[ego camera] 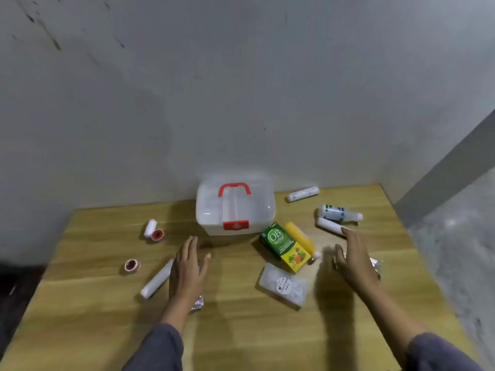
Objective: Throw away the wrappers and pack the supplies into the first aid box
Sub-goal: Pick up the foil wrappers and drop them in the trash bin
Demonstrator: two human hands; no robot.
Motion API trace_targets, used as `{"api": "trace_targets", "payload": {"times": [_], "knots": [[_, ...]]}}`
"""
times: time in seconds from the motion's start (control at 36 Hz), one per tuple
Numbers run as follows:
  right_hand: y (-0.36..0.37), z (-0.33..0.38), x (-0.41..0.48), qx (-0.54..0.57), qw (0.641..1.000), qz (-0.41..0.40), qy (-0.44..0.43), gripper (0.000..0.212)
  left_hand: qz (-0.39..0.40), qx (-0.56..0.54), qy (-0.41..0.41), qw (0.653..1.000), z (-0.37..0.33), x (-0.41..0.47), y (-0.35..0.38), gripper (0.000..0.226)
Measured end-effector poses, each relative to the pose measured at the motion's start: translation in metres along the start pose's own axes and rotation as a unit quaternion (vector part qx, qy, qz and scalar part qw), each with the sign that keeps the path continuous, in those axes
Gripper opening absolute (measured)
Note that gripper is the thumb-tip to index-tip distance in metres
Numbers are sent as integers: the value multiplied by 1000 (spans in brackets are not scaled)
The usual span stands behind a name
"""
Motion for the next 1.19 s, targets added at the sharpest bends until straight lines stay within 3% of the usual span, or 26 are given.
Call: {"api": "trace_targets", "payload": {"times": [0.28,0.56,0.67,0.78,0.92,1.06,1.19], "knots": [[34,-60,-14,-128,980,52,141,49,-20,21,-142,989,41,-14,44,48],[37,-43,-16,-184,967,71,164,48,-14,2,-176,984,30,-18,53,50],[34,-39,-23,-202,962,58,173,44,-19,-57,-176,983,27,-19,45,51],[35,-39,-31,-159,967,53,193,46,4,-185,-179,966,26,-21,42,53],[38,-43,-44,-69,973,32,219,52,75,-257,-148,952,25,-24,49,51],[43,-49,-58,100,972,-16,211,34,95,-330,-145,928,28,-29,53,46],[47,-48,-70,182,960,-27,213,17,90,-376,-130,913,24,-35,49,41]]}}
Point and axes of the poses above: each hand's wrist, its own x-axis towards the middle knuckle, its own y-axis out of the palm, z = x × y, the point moved 5 cm from there along x, towards the middle knuckle, and after that the axes turned 11 degrees about z, right-handed, at the moved point
